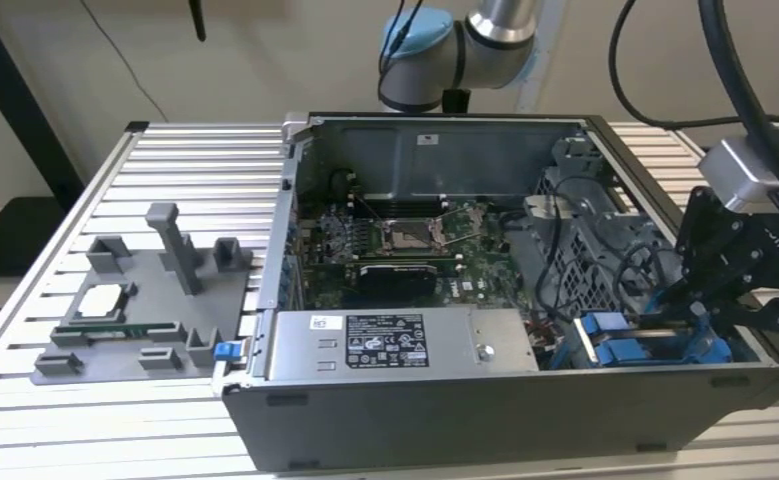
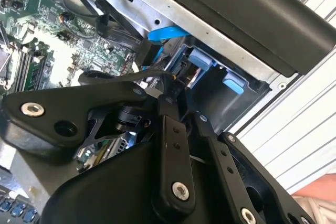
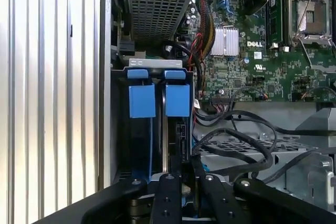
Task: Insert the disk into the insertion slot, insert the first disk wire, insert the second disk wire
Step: 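Insert the first disk wire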
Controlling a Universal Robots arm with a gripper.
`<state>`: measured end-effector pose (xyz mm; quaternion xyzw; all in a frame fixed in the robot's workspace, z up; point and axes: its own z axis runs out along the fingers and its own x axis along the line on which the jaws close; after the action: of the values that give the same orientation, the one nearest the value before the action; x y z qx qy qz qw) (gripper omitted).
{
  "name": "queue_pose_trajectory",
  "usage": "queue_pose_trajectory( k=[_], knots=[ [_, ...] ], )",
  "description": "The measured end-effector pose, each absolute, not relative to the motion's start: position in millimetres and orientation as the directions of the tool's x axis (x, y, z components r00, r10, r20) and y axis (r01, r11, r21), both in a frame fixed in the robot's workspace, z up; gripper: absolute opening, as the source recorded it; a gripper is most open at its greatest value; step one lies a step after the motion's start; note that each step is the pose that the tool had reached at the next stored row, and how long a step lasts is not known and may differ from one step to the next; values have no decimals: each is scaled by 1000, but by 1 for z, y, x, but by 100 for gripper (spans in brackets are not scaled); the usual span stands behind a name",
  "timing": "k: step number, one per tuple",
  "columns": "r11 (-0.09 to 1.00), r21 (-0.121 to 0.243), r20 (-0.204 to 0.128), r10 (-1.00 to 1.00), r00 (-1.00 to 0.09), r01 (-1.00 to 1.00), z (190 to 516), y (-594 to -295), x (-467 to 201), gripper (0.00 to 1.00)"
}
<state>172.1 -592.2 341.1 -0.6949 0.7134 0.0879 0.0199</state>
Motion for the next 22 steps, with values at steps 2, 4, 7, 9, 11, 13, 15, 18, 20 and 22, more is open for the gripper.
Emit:
queue_pose_trajectory(
  k=[2, 4, 7, 9, 11, 13, 15, 18, 20, 22],
  knots=[
    [18, 98, -153, -988, -33, -995, 340, -592, 172, 0],
    [18, 98, -156, -987, -33, -995, 339, -592, 172, 0],
    [18, 98, -159, -987, -33, -995, 336, -591, 172, 0],
    [18, 98, -162, -986, -33, -995, 334, -591, 172, 0],
    [17, 98, -166, -986, -33, -995, 333, -591, 172, 0],
    [16, 98, -170, -985, -32, -995, 332, -590, 172, 0],
    [14, 98, -172, -985, -30, -995, 332, -590, 173, 0],
    [13, 98, -172, -985, -30, -995, 331, -590, 174, 0],
    [14, 98, -172, -985, -30, -995, 331, -591, 174, 0],
    [14, 98, -172, -985, -30, -995, 331, -591, 175, 0]
  ],
)
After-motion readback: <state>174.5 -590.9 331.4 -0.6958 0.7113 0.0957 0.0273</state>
